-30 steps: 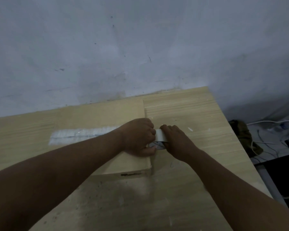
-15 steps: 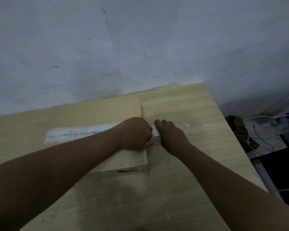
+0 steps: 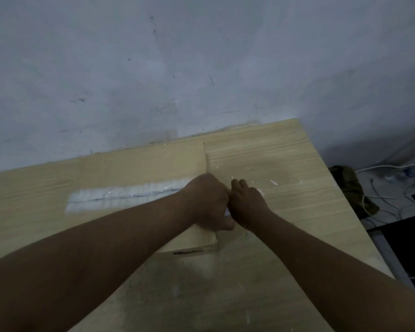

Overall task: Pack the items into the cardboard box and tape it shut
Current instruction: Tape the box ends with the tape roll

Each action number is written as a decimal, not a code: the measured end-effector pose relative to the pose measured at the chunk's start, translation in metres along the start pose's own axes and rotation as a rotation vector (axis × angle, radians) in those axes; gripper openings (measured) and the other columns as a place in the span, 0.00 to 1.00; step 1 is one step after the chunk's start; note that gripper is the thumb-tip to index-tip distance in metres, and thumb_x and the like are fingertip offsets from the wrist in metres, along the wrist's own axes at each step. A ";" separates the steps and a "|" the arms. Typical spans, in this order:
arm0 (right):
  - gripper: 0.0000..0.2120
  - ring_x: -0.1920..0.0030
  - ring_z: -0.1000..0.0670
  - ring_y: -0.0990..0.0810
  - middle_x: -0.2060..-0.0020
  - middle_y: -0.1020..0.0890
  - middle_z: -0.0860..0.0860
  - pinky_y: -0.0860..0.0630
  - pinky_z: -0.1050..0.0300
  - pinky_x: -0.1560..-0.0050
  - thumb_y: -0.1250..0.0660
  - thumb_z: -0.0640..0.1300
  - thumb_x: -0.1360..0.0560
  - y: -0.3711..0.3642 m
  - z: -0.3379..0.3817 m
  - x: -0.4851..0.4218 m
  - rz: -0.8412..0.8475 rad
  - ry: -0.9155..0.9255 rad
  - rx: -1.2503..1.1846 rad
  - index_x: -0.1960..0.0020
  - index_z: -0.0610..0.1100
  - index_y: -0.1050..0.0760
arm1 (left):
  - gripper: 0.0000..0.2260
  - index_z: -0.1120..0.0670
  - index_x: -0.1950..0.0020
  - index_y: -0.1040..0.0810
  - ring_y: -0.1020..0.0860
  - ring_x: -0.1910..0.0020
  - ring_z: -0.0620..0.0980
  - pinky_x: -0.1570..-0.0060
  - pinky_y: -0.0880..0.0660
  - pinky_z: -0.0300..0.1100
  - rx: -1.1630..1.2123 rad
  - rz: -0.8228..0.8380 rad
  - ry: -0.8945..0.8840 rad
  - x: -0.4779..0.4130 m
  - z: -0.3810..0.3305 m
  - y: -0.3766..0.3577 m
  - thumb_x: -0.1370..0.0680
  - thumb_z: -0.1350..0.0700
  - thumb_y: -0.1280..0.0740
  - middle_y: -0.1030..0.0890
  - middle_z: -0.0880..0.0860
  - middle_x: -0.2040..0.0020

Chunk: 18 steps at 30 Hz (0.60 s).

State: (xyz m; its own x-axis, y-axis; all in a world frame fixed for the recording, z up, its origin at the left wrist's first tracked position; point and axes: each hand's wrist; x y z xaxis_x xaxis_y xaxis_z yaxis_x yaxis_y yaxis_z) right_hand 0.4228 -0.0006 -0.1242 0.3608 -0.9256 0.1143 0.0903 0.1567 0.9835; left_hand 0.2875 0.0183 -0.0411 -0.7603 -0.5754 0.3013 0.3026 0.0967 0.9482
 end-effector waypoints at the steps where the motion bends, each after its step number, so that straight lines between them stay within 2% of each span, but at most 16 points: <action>1: 0.24 0.42 0.36 0.28 0.41 0.27 0.36 0.26 0.47 0.54 0.36 0.42 0.25 -0.001 0.000 -0.001 0.009 0.005 -0.010 0.31 0.42 0.35 | 0.24 0.53 0.65 0.22 0.33 0.73 0.47 0.60 0.29 0.43 -0.003 0.021 -0.002 -0.002 -0.001 0.001 0.25 0.36 0.44 0.28 0.50 0.73; 4: 0.27 0.40 0.37 0.32 0.38 0.31 0.38 0.26 0.46 0.49 0.36 0.41 0.26 0.000 -0.003 -0.002 0.049 0.022 -0.060 0.29 0.42 0.39 | 0.24 0.53 0.63 0.22 0.33 0.73 0.46 0.62 0.30 0.42 -0.025 0.104 0.012 -0.005 -0.004 0.006 0.26 0.34 0.42 0.28 0.50 0.72; 6: 0.30 0.42 0.38 0.32 0.41 0.31 0.40 0.27 0.48 0.51 0.35 0.39 0.28 0.001 -0.006 -0.001 0.037 0.018 -0.133 0.28 0.44 0.40 | 0.24 0.52 0.62 0.22 0.34 0.72 0.45 0.61 0.30 0.43 -0.062 0.147 0.009 -0.007 -0.006 0.009 0.26 0.33 0.42 0.27 0.49 0.70; 9: 0.30 0.43 0.41 0.32 0.43 0.30 0.42 0.30 0.52 0.53 0.34 0.37 0.29 0.005 -0.010 0.002 0.030 0.017 -0.179 0.30 0.44 0.38 | 0.21 0.50 0.67 0.34 0.35 0.71 0.46 0.61 0.33 0.43 -0.095 0.216 0.014 -0.007 -0.009 0.015 0.24 0.34 0.41 0.31 0.49 0.71; 10: 0.28 0.43 0.41 0.32 0.42 0.30 0.43 0.32 0.53 0.55 0.35 0.36 0.29 0.007 -0.011 0.003 0.034 0.017 -0.172 0.31 0.44 0.38 | 0.21 0.50 0.66 0.34 0.34 0.71 0.47 0.60 0.32 0.43 -0.090 0.224 0.024 -0.008 -0.009 0.016 0.25 0.34 0.41 0.32 0.50 0.71; 15: 0.25 0.43 0.39 0.32 0.42 0.31 0.42 0.35 0.52 0.60 0.38 0.37 0.27 0.007 -0.011 0.010 0.021 0.004 -0.095 0.32 0.43 0.37 | 0.27 0.55 0.62 0.24 0.30 0.70 0.49 0.59 0.30 0.44 -0.136 0.235 0.055 -0.009 -0.006 0.010 0.26 0.31 0.42 0.30 0.51 0.71; 18: 0.33 0.41 0.39 0.32 0.39 0.33 0.42 0.30 0.49 0.54 0.33 0.42 0.29 0.000 -0.012 0.011 0.051 -0.042 -0.151 0.27 0.46 0.42 | 0.30 0.56 0.59 0.21 0.24 0.64 0.51 0.56 0.27 0.44 -0.150 0.237 0.050 -0.009 -0.001 0.007 0.28 0.29 0.43 0.25 0.52 0.68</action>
State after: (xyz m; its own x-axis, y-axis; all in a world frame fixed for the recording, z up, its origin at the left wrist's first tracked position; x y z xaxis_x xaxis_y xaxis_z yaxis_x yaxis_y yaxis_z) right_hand 0.4378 -0.0070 -0.1251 0.3295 -0.9282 0.1727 0.2129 0.2512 0.9442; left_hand 0.2971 0.0236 -0.0371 -0.6304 -0.5907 0.5036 0.5530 0.1135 0.8254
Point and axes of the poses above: each hand's wrist, its own x-axis away from the middle knuckle, its own y-axis out of the back of the hand, z = x × y
